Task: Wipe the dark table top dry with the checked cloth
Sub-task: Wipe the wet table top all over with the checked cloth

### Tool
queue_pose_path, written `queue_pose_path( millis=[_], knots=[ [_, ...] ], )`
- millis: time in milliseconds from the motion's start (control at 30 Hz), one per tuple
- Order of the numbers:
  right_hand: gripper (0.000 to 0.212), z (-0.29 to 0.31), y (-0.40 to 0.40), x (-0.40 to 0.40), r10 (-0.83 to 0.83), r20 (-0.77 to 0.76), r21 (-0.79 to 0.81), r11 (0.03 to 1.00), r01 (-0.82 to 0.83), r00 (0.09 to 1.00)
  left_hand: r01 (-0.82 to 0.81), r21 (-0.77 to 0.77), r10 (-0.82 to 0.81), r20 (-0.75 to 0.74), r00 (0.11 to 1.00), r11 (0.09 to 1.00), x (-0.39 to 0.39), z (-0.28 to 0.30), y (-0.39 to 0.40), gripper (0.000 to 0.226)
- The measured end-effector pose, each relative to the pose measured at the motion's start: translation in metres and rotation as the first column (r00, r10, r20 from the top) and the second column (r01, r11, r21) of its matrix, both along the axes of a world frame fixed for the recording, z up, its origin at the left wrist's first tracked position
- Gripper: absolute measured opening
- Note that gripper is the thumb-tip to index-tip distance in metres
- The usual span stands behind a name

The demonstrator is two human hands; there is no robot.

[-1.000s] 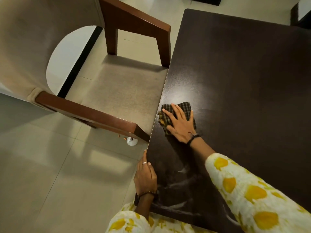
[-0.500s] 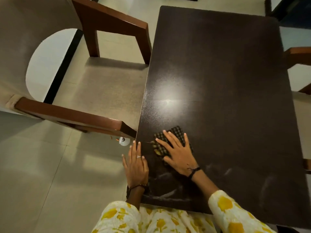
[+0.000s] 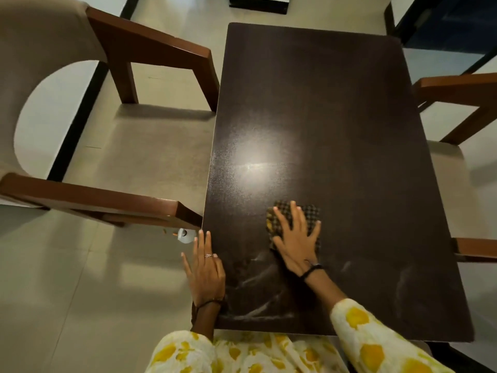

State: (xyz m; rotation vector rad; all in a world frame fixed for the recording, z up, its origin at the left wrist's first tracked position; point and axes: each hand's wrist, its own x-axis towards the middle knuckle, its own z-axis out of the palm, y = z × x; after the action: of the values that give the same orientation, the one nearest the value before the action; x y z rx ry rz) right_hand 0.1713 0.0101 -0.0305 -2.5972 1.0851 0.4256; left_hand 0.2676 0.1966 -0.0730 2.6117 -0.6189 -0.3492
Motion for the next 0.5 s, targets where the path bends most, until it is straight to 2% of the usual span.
queue_pose_path(
  millis=[133, 300, 400, 500],
  knots=[
    [0.069, -0.002, 0.04, 0.059, 0.257, 0.049, 0.073, 0.963, -0.26, 0.965, -0.005, -0.026, 0.005, 0.015, 1.0, 1.0, -0.002, 0.006, 0.0, 0.057],
    [0.064, 0.001, 0.016, 0.049, 0.35, 0.128, 0.077, 0.929, -0.361, 0.928, 0.093, -0.031, -0.091, 0.081, 0.993, 0.995, -0.02, 0.015, -0.008, 0.053],
    [0.065, 0.002, -0.032, -0.007, 0.159, 0.146, 0.075, 0.982, -0.171, 0.976, 0.168, -0.039, -0.166, 0.041, 0.985, 0.985, -0.053, 0.026, -0.03, 0.053],
    [0.065, 0.008, -0.088, -0.08, -0.101, 0.147, 0.068, 0.993, 0.092, 0.984, 0.352, 0.005, -0.351, -0.047, 0.935, 0.936, -0.098, 0.035, -0.06, 0.051]
  ],
)
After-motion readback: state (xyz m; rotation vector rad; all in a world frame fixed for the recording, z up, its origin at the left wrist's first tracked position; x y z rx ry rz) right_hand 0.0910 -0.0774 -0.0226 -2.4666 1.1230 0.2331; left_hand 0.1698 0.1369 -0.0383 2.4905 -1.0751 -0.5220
